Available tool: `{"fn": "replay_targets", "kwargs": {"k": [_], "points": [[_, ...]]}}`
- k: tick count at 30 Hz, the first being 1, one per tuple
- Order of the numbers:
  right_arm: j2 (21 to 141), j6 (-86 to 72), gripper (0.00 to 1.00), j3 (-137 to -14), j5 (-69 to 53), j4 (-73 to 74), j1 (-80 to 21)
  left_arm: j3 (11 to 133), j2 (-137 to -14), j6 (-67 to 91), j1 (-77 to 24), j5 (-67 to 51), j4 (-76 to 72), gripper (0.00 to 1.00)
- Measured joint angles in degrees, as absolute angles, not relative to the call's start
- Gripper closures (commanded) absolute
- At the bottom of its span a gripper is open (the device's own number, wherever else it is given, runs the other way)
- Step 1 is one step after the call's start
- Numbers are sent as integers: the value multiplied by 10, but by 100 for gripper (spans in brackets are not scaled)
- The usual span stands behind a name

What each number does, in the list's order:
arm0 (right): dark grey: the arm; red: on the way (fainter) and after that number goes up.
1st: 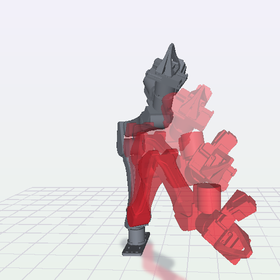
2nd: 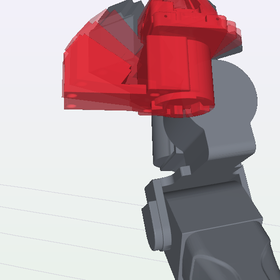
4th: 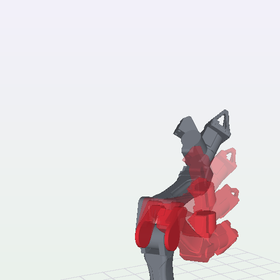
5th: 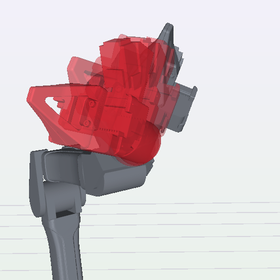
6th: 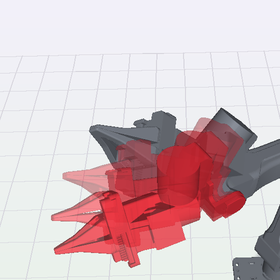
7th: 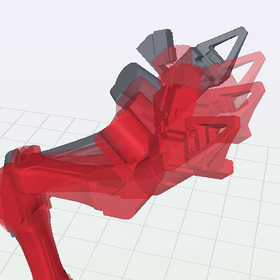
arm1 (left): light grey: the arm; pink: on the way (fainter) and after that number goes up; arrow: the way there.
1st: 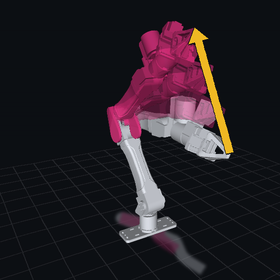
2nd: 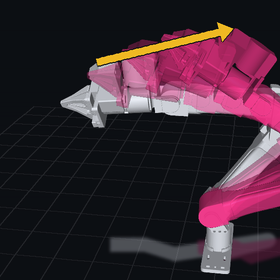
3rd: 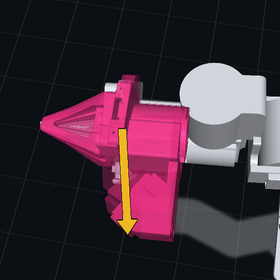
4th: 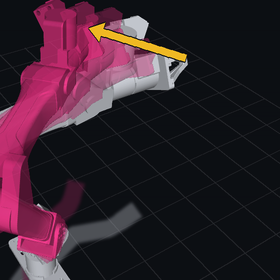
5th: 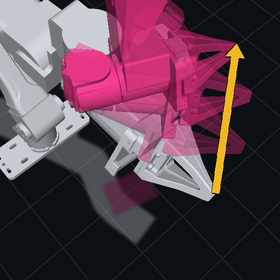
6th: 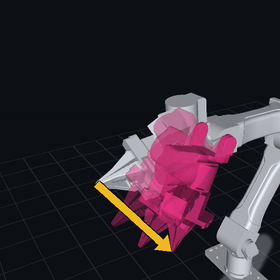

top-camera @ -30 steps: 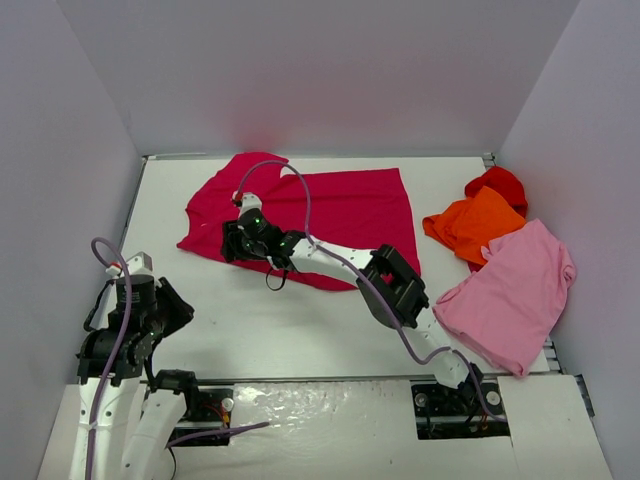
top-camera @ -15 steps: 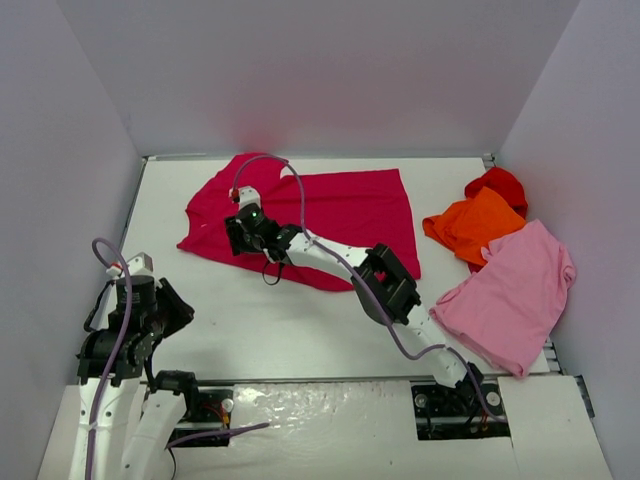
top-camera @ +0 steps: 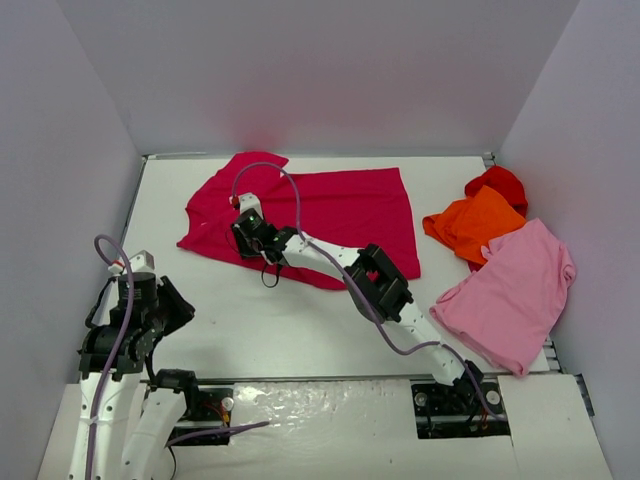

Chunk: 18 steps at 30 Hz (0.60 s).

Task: Fold and stack the t-shirts
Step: Fold the flattened tshirt in 1/3 of the way

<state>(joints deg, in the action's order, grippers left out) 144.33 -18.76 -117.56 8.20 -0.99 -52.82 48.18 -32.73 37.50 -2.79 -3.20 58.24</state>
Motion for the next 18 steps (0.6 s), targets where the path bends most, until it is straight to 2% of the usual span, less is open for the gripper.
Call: {"fn": "replay_targets", "kwargs": {"k": [6, 9, 11, 18], "points": [[1443, -187, 67, -1176, 86, -8, -525, 482, -329, 375, -28, -32, 581, 79], [1443, -185, 83, -1175, 87, -8, -525, 482, -329, 375, -28, -32, 581, 79], [1443, -183, 99, -1175, 88, -7, -525, 482, -329, 375, -28, -32, 581, 79], [1442, -179, 100, -1171, 93, -12, -525, 482, -329, 375, -28, -32, 581, 79]]}}
